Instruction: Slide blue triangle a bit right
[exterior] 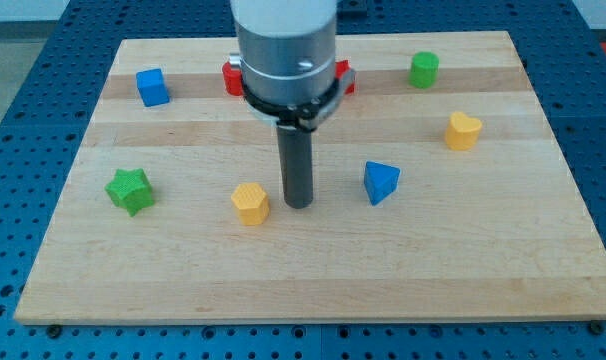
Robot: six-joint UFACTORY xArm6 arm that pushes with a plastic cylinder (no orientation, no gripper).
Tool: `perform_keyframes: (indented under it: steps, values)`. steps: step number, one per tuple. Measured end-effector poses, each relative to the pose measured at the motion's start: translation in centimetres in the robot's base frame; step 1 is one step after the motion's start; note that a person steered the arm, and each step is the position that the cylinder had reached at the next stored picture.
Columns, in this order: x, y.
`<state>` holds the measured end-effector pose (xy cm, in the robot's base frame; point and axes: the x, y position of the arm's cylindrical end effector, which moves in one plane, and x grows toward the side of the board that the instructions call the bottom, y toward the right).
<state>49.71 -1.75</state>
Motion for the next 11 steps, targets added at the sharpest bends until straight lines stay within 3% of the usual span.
perform_keyframes:
  steps: [2,5,6,7,8,9,11]
  values:
    - [-0.2,9.1]
    - [-2.4,17.9]
    - [-0.6,16.2]
    - [4.7,13.8]
    - [5.2,10.2]
    - [-2.2,5.0]
    - [-7.7,6.9]
